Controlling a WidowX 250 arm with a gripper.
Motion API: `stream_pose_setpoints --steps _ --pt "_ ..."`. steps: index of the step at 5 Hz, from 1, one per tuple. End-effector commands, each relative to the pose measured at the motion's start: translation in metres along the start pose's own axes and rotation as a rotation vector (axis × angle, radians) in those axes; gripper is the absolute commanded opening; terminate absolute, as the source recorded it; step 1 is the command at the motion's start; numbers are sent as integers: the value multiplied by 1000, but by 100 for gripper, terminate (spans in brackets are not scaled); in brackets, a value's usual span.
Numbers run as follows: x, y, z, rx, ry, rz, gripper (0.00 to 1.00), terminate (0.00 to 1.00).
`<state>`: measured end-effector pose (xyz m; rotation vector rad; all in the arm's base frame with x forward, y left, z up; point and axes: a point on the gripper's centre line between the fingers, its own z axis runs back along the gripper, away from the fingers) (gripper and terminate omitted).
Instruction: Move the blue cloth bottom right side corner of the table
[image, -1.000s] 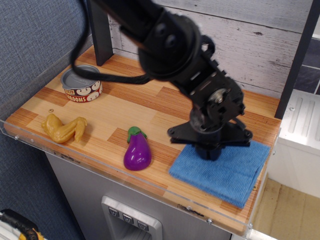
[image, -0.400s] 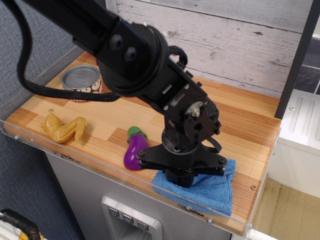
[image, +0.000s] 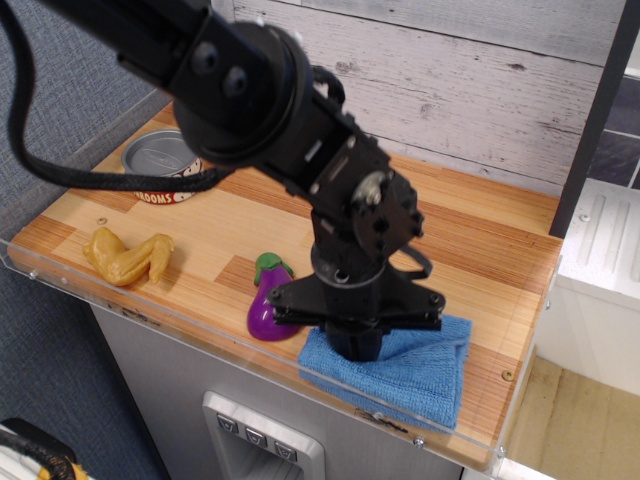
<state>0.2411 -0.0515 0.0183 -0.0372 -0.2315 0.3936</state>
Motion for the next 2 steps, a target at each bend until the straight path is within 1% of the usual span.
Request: stream_pose_setpoints --steps 1,2 --pt "27 -22 3 -52 -55 -14 0 0" --pt "38 -31 1 -44 -61 -13 0 0"
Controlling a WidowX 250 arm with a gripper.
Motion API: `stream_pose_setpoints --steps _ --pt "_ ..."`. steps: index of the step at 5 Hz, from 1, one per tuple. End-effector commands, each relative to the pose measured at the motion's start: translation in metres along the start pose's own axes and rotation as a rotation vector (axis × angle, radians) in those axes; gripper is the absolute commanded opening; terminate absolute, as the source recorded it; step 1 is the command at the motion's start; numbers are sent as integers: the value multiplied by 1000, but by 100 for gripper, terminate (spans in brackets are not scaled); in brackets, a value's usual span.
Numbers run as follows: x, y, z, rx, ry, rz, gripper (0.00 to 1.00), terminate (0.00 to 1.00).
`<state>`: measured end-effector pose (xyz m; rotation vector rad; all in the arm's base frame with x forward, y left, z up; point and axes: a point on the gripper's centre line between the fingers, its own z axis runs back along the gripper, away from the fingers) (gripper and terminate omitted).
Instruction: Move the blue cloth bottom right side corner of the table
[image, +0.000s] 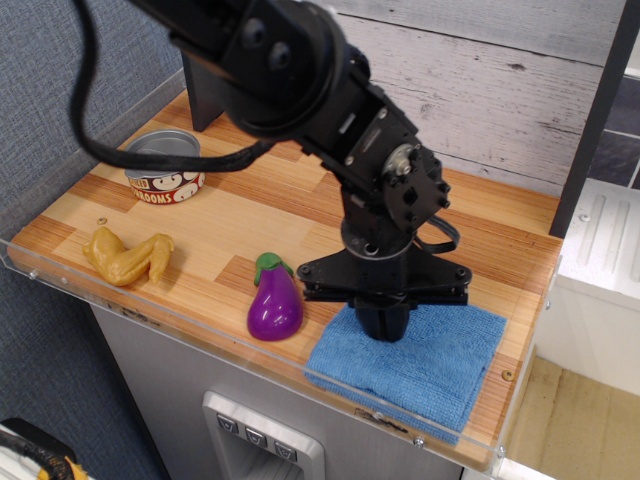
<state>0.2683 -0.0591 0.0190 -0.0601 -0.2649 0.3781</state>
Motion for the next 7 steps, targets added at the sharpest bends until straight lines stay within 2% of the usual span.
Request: stream_pose_setpoints --steps 1,2,3,4,5,6,7 --pt "20 -18 20 48 -64 3 0 0" --pt "27 -7 36 67 -1 26 0 0" --pt "34 1 46 77 10 97 100 0" --pt "44 2 51 58 45 129 100 0" --pt "63 10 62 69 64 184 100 0" --pt "84 25 63 101 59 210 100 0" --pt "120 48 58 219 21 175 100 0"
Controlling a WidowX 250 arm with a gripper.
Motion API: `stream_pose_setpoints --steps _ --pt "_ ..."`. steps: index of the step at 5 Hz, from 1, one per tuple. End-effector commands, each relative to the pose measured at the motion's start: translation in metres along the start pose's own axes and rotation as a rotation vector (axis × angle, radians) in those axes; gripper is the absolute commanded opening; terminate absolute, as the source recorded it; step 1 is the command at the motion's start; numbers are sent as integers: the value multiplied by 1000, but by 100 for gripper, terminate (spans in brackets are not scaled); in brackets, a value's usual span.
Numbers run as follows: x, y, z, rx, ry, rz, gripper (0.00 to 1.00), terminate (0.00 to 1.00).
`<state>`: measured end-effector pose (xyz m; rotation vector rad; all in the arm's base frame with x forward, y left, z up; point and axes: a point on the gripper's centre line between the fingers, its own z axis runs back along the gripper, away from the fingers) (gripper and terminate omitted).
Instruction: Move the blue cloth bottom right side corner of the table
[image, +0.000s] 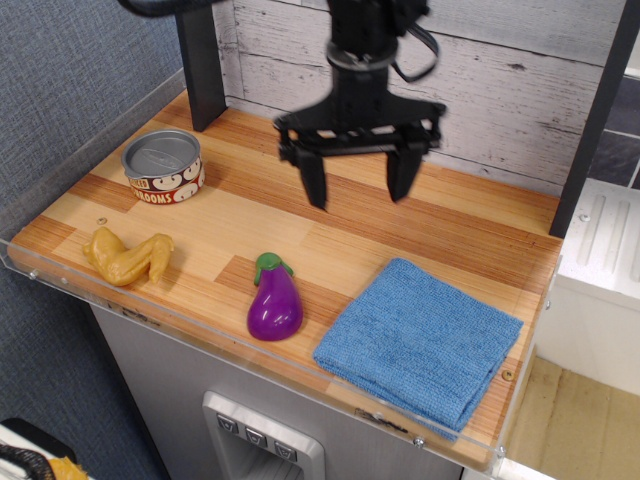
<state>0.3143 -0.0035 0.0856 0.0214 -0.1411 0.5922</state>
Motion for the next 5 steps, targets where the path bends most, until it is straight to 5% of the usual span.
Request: stream_pose_setpoints --steps 1,2,4,5 --pt "73 28 8 119 -72 -45 100 0" --pt "100 51 5 123 -69 -47 100 0" --pt "111 73 5 137 -91 -13 100 0" --pt "111 73 5 137 -91 -13 100 100"
